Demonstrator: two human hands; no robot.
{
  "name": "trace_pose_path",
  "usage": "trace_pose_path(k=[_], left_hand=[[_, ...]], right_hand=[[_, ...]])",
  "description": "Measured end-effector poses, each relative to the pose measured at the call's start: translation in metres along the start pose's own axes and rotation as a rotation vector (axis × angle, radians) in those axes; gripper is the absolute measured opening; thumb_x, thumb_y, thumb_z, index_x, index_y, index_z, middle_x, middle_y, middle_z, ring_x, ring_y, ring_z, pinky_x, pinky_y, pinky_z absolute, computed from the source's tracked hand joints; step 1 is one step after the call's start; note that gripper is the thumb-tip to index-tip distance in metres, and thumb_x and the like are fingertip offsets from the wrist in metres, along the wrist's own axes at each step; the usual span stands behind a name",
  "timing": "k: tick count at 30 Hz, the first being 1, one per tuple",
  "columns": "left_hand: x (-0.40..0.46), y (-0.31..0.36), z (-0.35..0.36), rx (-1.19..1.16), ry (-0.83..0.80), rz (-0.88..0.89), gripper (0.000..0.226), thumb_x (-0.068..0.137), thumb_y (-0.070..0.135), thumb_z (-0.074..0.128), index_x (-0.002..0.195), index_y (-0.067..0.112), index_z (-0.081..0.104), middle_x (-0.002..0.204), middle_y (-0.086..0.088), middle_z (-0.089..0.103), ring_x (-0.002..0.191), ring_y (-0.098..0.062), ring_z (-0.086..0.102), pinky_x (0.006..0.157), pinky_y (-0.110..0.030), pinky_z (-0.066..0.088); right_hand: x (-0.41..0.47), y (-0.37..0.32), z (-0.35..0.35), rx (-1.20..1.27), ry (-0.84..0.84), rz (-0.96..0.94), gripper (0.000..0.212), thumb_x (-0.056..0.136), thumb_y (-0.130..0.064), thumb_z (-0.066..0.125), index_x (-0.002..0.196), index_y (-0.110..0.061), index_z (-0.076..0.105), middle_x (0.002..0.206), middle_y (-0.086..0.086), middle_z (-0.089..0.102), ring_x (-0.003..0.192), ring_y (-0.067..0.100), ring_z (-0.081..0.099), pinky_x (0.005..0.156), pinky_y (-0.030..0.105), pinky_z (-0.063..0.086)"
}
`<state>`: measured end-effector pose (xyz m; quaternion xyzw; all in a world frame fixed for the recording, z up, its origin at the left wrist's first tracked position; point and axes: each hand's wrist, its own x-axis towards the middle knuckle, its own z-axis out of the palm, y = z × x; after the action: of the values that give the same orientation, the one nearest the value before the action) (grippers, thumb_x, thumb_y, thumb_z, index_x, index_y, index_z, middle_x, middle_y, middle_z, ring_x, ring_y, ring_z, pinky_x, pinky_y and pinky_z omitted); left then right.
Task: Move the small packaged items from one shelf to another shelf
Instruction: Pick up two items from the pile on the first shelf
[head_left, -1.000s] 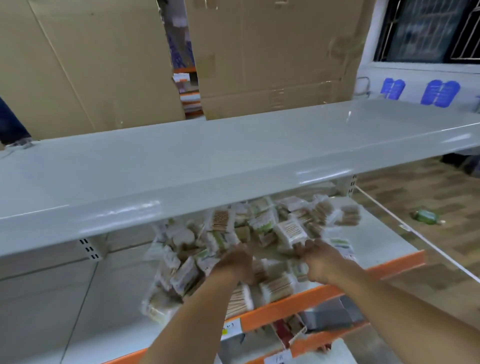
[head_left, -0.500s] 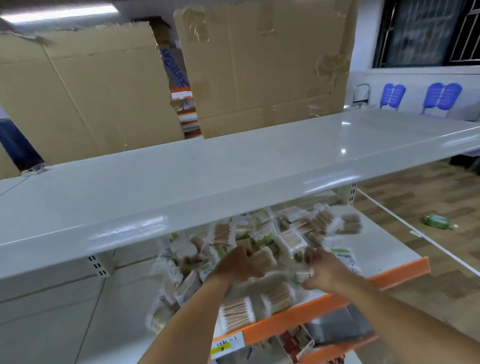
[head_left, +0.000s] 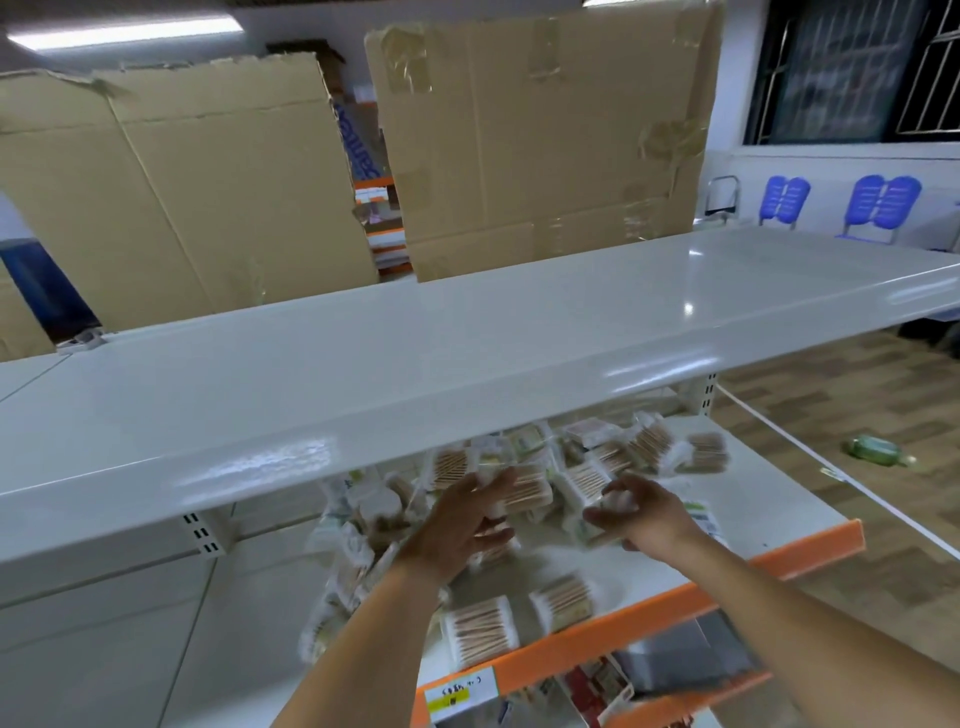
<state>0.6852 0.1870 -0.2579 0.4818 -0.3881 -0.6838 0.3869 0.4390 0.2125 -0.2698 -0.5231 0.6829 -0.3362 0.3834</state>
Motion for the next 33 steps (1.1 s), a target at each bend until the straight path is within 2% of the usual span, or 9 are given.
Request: trace_pose_path(k=[3, 5, 11, 14, 17, 23, 28, 31, 33], left_hand=[[-0.001, 0.002, -0.001, -0.014, 0.037, 0.042, 0.06, 0.073, 0.03, 0.085, 0.124, 0.011, 0.06, 0.118, -0.015, 0.069, 0.108, -0.029, 0.066, 0.092, -0.043, 0.056], [-0.003, 0.004, -0.002, -0.063, 0.014, 0.053, 0.047, 0.079, 0.022, 0.08, 0.121, 0.009, 0.063, 0.112, -0.014, 0.072, 0.107, -0.029, 0.068, 0.092, -0.042, 0.055], [-0.008, 0.009, -0.008, -0.341, -0.115, 0.062, 0.012, 0.088, 0.014, 0.063, 0.094, 0.004, 0.066, 0.101, -0.022, 0.06, 0.105, -0.036, 0.059, 0.101, -0.052, 0.046], [-0.008, 0.013, -0.008, -0.495, -0.133, 0.05, 0.024, 0.086, 0.023, 0.059, 0.102, 0.004, 0.061, 0.095, -0.019, 0.058, 0.093, -0.032, 0.06, 0.085, -0.046, 0.053], [-0.007, 0.015, -0.003, -0.524, -0.192, 0.065, 0.036, 0.094, 0.035, 0.062, 0.116, 0.006, 0.062, 0.099, -0.017, 0.06, 0.09, -0.029, 0.06, 0.085, -0.043, 0.05], [-0.011, 0.008, -0.004, -0.36, -0.18, 0.087, 0.02, 0.086, 0.018, 0.07, 0.097, 0.004, 0.062, 0.087, -0.014, 0.064, 0.079, -0.024, 0.064, 0.073, -0.034, 0.046], [-0.021, 0.006, -0.014, -0.405, -0.117, 0.055, 0.045, 0.089, 0.016, 0.068, 0.129, 0.0, 0.056, 0.119, -0.022, 0.062, 0.106, -0.032, 0.06, 0.082, -0.039, 0.051], [-0.027, 0.01, -0.018, -0.479, -0.074, 0.048, 0.048, 0.087, 0.022, 0.068, 0.128, 0.002, 0.054, 0.102, -0.017, 0.065, 0.085, -0.027, 0.066, 0.078, -0.04, 0.051], [-0.031, 0.013, -0.021, -0.536, -0.075, 0.036, 0.051, 0.084, 0.026, 0.069, 0.128, 0.005, 0.054, 0.101, -0.016, 0.063, 0.084, -0.027, 0.066, 0.081, -0.04, 0.053]], right_hand=[[0.005, -0.002, 0.004, 0.084, 0.026, 0.016, 0.057, 0.071, -0.022, 0.09, 0.118, -0.008, 0.061, 0.108, 0.01, 0.062, 0.099, 0.029, 0.063, 0.087, 0.045, 0.057], [0.006, -0.006, 0.006, 0.13, 0.034, 0.024, 0.063, 0.069, -0.015, 0.09, 0.123, -0.007, 0.057, 0.118, 0.013, 0.059, 0.109, 0.033, 0.061, 0.094, 0.047, 0.053], [0.006, -0.02, 0.017, 0.212, -0.002, 0.012, 0.068, 0.071, -0.011, 0.087, 0.129, -0.012, 0.052, 0.122, 0.005, 0.055, 0.104, 0.023, 0.056, 0.079, 0.031, 0.047], [0.007, -0.022, 0.023, 0.265, -0.02, 0.001, 0.063, 0.071, -0.009, 0.086, 0.127, -0.015, 0.057, 0.12, 0.006, 0.06, 0.102, 0.024, 0.061, 0.073, 0.032, 0.05], [0.007, -0.025, 0.03, 0.268, -0.055, -0.02, 0.058, 0.071, -0.012, 0.084, 0.123, -0.023, 0.06, 0.118, 0.007, 0.064, 0.094, 0.022, 0.064, 0.061, 0.027, 0.05], [0.012, -0.028, 0.038, 0.302, -0.129, -0.038, 0.056, 0.067, -0.013, 0.086, 0.116, -0.029, 0.064, 0.116, 0.005, 0.065, 0.096, 0.023, 0.068, 0.072, 0.036, 0.059], [0.022, -0.034, 0.038, 0.326, -0.166, -0.053, 0.068, 0.067, -0.008, 0.087, 0.125, -0.021, 0.056, 0.119, 0.011, 0.064, 0.1, 0.028, 0.067, 0.089, 0.047, 0.058], [0.026, -0.042, 0.041, 0.293, -0.178, -0.052, 0.076, 0.065, -0.013, 0.089, 0.131, -0.016, 0.052, 0.12, 0.01, 0.062, 0.101, 0.029, 0.066, 0.09, 0.051, 0.056], [0.027, -0.049, 0.044, 0.261, -0.201, -0.067, 0.076, 0.065, -0.017, 0.09, 0.131, -0.016, 0.052, 0.117, 0.008, 0.063, 0.099, 0.027, 0.066, 0.088, 0.048, 0.057]])
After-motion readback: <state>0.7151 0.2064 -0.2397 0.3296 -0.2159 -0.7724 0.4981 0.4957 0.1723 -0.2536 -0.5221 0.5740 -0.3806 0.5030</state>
